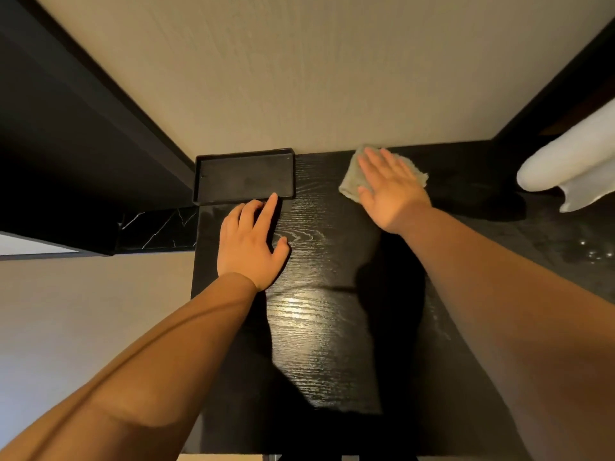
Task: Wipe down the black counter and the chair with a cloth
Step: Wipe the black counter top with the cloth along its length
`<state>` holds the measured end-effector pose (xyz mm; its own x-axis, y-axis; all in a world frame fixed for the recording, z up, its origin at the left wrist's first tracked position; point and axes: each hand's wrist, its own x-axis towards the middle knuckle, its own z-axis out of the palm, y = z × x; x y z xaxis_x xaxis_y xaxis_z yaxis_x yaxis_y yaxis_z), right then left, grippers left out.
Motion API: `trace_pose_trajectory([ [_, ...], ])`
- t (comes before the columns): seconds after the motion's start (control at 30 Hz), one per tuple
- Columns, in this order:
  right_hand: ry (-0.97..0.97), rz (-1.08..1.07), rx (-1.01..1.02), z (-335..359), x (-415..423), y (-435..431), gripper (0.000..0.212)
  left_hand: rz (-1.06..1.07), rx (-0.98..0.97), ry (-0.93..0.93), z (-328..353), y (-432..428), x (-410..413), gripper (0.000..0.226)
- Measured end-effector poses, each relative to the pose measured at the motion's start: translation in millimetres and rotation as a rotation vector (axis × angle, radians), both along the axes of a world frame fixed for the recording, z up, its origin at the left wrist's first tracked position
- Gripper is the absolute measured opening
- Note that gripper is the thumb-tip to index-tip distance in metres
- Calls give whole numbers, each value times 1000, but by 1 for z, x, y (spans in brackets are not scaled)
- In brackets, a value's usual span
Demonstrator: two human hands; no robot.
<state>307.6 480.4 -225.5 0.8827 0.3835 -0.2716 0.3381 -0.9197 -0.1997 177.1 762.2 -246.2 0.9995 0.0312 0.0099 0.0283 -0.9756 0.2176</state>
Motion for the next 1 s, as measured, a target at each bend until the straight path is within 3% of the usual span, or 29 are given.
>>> trace_pose_trajectory([
  [0.17,42,-157,-26,2,-12,19,67,-33,-46,-47,-2,-6,-2,61],
  [0.37,25,201,85,-2,-20,33,68,-96,-109,-2,1,-70,3,66],
  [0.57,1,-140,-50,-5,2,-56,67,-43,-112,77,0,-91,20,77],
  [0.67,9,-266,-92,-5,-3,-60,67,-67,-117,103,1,-114,37,78],
  [0.87,3,-18,-47,-5,-16,-60,68,-50,-12,127,1,-126,40,79],
  [1.0,-41,-143,-98,-5,8,-112,68,-38,10,162,4,-128,43,80],
])
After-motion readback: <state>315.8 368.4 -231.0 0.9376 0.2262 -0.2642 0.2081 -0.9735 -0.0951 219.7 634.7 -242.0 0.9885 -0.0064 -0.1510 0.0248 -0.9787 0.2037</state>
